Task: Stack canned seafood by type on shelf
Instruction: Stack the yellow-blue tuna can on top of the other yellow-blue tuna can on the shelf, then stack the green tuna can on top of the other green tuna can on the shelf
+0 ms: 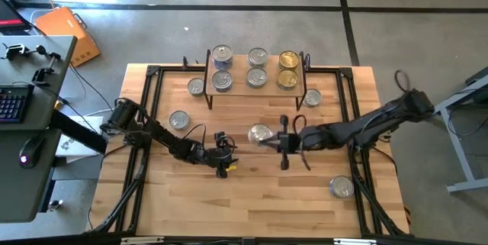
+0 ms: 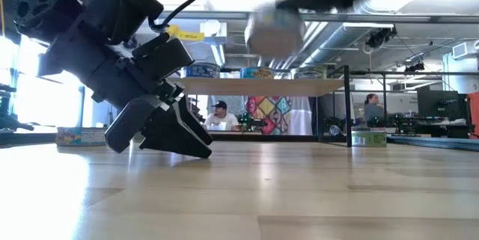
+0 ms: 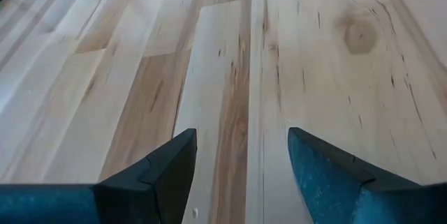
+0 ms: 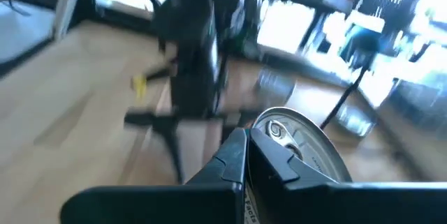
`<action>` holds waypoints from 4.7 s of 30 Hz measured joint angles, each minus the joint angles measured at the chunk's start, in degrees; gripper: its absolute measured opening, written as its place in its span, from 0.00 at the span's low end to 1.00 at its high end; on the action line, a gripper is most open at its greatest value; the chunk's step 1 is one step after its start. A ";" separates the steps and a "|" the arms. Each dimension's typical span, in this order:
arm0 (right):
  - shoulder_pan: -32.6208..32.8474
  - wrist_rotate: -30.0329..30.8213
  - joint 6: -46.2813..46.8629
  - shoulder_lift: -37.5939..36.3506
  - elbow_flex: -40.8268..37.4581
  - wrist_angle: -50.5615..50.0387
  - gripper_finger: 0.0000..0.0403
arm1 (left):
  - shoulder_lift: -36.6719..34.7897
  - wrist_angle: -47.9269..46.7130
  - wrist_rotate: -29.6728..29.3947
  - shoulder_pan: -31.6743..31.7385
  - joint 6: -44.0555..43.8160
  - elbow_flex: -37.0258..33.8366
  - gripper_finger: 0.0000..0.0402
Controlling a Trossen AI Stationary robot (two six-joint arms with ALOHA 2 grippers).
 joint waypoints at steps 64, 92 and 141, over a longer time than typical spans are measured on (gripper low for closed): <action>-49.53 -27.45 -26.62 19.85 34.04 -29.03 0.08 | -30.36 -8.15 -26.91 -15.89 4.31 0.26 0.54; -9.33 -23.25 -4.00 11.09 33.99 -51.22 0.25 | -30.36 -10.64 -23.19 -13.75 5.40 0.28 0.54; -49.28 1.70 40.56 -26.00 -19.51 -41.25 0.00 | -30.36 -13.68 -18.84 -13.66 1.65 0.26 0.54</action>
